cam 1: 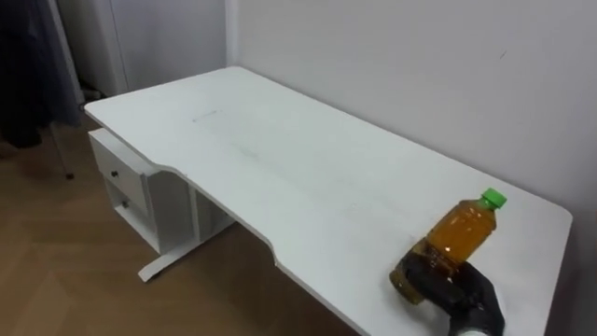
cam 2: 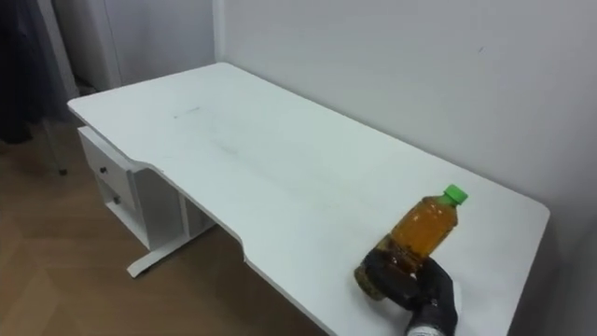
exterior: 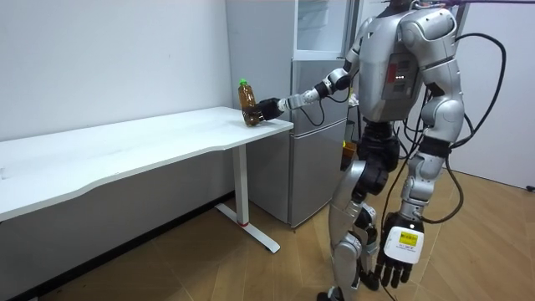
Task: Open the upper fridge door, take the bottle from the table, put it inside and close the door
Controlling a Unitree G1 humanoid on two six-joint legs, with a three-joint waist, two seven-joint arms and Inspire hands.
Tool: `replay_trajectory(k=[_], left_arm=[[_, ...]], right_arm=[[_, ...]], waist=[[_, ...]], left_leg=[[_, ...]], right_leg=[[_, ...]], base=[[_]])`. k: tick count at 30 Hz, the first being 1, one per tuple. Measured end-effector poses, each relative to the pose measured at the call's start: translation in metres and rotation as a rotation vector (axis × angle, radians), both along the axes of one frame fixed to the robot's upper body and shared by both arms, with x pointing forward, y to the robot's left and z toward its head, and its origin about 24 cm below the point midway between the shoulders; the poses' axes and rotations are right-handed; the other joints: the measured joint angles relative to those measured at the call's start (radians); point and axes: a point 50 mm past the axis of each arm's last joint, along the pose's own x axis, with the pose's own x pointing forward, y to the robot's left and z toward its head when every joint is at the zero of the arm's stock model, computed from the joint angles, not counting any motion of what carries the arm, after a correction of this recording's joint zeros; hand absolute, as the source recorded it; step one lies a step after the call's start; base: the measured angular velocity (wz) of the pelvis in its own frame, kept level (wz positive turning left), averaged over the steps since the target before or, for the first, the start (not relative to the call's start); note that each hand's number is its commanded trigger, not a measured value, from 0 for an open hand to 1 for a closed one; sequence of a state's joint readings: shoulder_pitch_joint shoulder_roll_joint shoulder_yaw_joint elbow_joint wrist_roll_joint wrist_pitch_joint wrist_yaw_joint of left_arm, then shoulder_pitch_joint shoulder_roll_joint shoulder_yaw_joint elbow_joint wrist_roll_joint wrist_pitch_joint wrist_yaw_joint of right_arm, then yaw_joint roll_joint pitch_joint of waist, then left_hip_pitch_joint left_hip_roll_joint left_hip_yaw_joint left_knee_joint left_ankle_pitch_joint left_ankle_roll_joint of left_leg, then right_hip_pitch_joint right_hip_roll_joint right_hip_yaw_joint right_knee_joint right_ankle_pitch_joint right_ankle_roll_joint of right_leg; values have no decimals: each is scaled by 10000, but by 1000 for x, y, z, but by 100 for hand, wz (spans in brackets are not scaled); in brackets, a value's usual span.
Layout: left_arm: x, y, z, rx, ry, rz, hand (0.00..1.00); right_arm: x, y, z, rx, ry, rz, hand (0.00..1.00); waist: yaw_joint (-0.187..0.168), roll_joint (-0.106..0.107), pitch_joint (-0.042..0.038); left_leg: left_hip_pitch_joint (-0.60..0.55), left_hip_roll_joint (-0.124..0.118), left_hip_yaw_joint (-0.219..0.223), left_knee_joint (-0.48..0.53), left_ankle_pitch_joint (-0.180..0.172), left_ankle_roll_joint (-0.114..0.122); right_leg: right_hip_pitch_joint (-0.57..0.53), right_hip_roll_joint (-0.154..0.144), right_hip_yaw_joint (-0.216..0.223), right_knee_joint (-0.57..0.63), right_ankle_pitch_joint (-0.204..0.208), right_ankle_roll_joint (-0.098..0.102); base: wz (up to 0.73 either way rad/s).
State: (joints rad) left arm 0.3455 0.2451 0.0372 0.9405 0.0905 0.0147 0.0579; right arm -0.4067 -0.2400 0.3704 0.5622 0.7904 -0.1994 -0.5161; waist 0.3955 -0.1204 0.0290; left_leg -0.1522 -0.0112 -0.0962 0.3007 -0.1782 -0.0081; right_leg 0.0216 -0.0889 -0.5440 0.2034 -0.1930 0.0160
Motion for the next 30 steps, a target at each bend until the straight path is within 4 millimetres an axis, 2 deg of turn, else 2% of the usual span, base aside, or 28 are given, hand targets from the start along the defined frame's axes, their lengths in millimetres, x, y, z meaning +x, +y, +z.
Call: replay_trajectory(k=[3,7,10,11,15,17,20,23,25,30], left_arm=[[0,1,0,64,-27,44,0],[-6,4,0,122,56,286,0],[-7,7,1,195,38,489,0],[-10,7,0,189,134,520,0],[-15,2,-2,68,382,506,0],[-14,1,-3,48,361,519,0],[-15,-4,-5,-93,365,621,0],[-14,-4,-5,-93,318,620,0],[-14,-3,-4,-86,321,616,0],[-13,-4,-5,-140,278,678,0]], right_arm=[[-1,8,13,156,-715,782,100],[-9,10,23,252,-1354,1722,100],[-14,7,32,96,-1770,2314,100],[-13,8,36,86,-1906,2518,100],[-14,7,54,133,-2642,2871,100],[-15,9,69,163,-3263,3002,100],[-17,13,88,-73,-4174,3535,100],[-20,14,106,-632,-5038,3902,100],[-23,12,117,-932,-5547,3919,100],[-28,4,139,-1336,-6464,3831,100]], waist=[[-217,33,-19],[-484,98,-65],[-859,170,-91],[-1111,213,-127],[-1213,385,-196],[-1441,389,-228],[-1601,384,-245],[-1868,303,-310],[-1994,298,-317],[-2308,390,-273]], left_leg=[[107,9,219,-37,-1,4],[601,150,781,-358,22,49],[758,159,956,-453,22,51],[797,177,1004,-482,22,51],[1146,294,1506,-790,21,50],[1293,315,1581,-824,19,44],[1435,339,1784,-889,22,42],[1437,335,1782,-938,22,42],[1481,332,1786,-941,22,43],[1664,323,1788,-966,17,46]], right_leg=[[55,-25,158,-5,0,2],[191,-56,556,16,4,8],[217,-13,781,29,46,-31],[221,2,860,33,51,-38],[241,72,1353,39,117,-85],[299,103,1455,20,120,-87],[321,116,1597,31,121,-89],[326,109,1596,25,122,-87],[341,102,1612,27,124,-83],[510,103,1651,8,124,-73]], base=[[-12],[-30],[-24],[-22],[-40],[-11],[-15],[-2],[0],[-1]])
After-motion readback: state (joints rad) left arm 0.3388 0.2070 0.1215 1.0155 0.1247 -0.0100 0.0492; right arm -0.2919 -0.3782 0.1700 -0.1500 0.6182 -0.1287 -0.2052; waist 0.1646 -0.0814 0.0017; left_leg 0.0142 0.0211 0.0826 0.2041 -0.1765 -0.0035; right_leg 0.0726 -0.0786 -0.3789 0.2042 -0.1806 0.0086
